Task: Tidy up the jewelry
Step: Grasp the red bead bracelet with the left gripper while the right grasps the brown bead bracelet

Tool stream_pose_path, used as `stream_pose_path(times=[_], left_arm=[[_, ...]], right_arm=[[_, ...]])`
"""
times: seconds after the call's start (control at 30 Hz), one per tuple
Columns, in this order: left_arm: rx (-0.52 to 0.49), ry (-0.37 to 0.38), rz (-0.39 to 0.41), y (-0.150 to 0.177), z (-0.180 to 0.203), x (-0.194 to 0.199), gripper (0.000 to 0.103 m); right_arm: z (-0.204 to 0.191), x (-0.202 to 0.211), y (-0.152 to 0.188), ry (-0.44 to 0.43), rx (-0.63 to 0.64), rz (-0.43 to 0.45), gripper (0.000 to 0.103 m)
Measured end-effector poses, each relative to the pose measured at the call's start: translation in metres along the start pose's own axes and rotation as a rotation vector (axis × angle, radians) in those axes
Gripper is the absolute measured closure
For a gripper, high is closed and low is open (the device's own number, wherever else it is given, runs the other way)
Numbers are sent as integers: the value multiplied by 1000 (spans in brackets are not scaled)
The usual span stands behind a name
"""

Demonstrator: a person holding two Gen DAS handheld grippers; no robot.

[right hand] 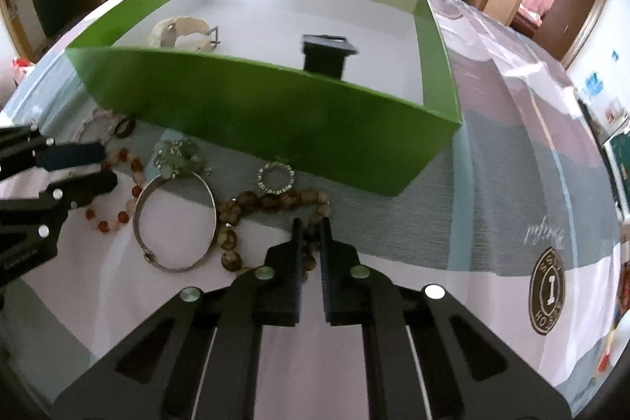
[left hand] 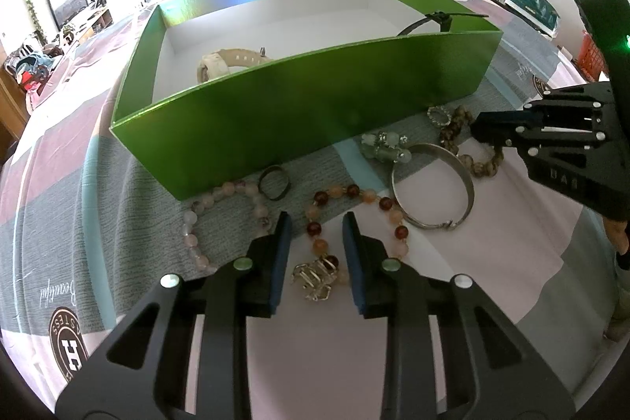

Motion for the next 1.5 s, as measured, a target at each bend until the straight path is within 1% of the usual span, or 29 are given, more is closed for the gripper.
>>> stream_pose_path(times=[0.1, 0.23, 0.33, 0.37, 0.47, 0.6, 0.77, 0.83, 0.87, 0.93, 0.97, 1.0, 1.03, 1.07, 1.17, 1.2, 1.23, 1.3, 1.4, 1.5], left_arm=[[1, -2, 1, 0, -1, 0, 81], [5, -4, 1, 0, -2, 0, 81], [4, -5, 1, 0, -3, 1, 81], [3, -9, 1, 0, -3, 1, 79], [9, -18, 0, 0, -4, 0, 75], [10, -21, 0, -1, -5, 0, 75], [10, -20, 0, -1, -4, 1, 75], [12, -17, -1, 0, -5, 1, 76], [12, -15, 0, 0, -4, 1, 79], [13, -12, 0, 0, -4, 1, 84], [14, -12, 1, -1, -4, 1, 87], [15, -11, 1, -1, -4, 1, 87], [15, -12, 1, 0, -4, 1, 87], [15, -13, 2, 0, -4, 1, 87], [19, -17, 3, 0, -3, 1, 88], [19, -19, 3, 0, -3, 1, 88], [19, -22, 4, -1, -3, 2, 93], [23, -16, 11, -3, -3, 4, 93], [41, -8, 40, -10, -4, 14, 93], [44, 33, 86, -21, 4, 34, 93]], right_arm=[[-2, 1, 0, -10, -1, 1, 94], [6, -1, -1, -24, -46, -10, 94], [18, -3, -2, -17, -87, -18, 89], [19, -3, -2, -13, -94, -19, 85], [22, -4, -3, -2, -100, -18, 79], [20, -5, -3, 5, -96, -17, 72], [19, -5, -2, -5, -87, -13, 72], [18, -5, -2, -8, -82, -11, 72], [18, -5, -3, -11, -81, -10, 72], [19, -6, -3, -12, -82, -9, 72], [20, -6, -3, -14, -82, -8, 77], [19, -6, -3, -23, -81, -8, 81], [15, -5, -2, -44, -75, -10, 91], [12, -5, -2, -55, -69, -10, 94], [6, -2, -1, -47, -45, -2, 95], [6, -2, -1, -60, -51, -2, 95], [5, -1, -2, -67, -55, 1, 95], [5, 4, -4, -79, -62, 20, 95], [3, 23, -11, -117, -71, 76, 95], [3, 40, -17, -116, -68, 118, 95]])
Point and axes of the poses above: each gripper's, at about its wrist camera, not at the fingertips, and x roughly against the way its jaws point, z to its right, y to its underside, the point moved 5 cm from there along -x, roughly the way its jaws point, and after that the axes turned 8 degrees about z, right-handed, at the moved point
